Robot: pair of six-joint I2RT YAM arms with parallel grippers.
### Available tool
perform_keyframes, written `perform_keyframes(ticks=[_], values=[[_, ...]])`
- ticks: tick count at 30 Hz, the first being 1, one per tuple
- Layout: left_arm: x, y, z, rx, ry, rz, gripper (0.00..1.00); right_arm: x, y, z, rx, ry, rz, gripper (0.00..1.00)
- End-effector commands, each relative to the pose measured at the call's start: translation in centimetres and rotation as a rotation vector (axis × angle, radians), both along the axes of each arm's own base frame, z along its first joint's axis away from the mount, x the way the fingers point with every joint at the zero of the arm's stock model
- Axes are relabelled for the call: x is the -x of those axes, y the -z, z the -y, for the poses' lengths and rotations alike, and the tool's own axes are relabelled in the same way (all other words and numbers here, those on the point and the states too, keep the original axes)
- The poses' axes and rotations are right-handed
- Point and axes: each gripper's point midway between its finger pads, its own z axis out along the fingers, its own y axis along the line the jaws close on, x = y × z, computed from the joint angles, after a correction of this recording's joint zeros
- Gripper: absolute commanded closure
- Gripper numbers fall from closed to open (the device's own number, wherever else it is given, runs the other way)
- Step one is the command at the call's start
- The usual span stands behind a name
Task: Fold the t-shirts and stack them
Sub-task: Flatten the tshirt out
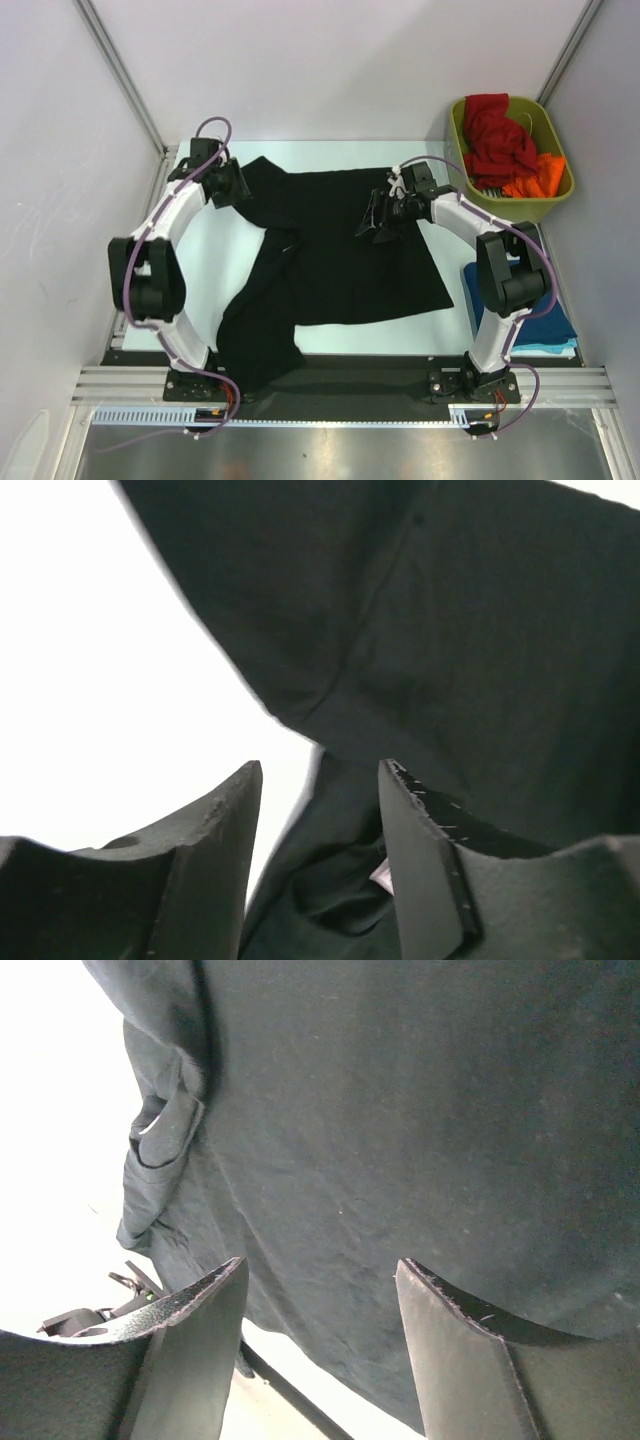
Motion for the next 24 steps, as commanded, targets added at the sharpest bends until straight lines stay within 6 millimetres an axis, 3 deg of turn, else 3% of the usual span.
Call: perform_keyframes(ticks=[1,3,8,10,11,20,24], values=[[-1.3,1.8,1.8,0.264,0.063,-0.022,0.44,-0.2,-1.9,0.2,0.001,-0.024,0.037,0.34],[-1.9,2.7,-0.3,0.349,0.01,-0.007,0.41,0.3,-1.6,0.6,0.03,-0.026,0.015,0.34],[-1.2,6.2,0.3,0.487,-0.062,-0.09,0.48,0.8,-1.8,1.6,0.059,-0.01,0.017,0.34],[-1.7,6.3,0.8,0.546,-0.095,-0.06,0.47,0.9,-2.0,1.9,0.069,-0.003,0.022,0.34],[-1.1,7.4,0.9,0.565,-0.118,-0.082,0.46,0.8,-2.1,2.1,0.071,0.005,0.026,0.34],[-2.2,9.4,1.7,0.649,-0.137,-0.065,0.44,1.0,-2.2,2.5,0.083,0.03,0.024,0.34],[-2.7,10.5,1.7,0.65,-0.13,-0.078,0.51,1.1,-1.5,2.5,0.101,0.04,0.01,0.34]])
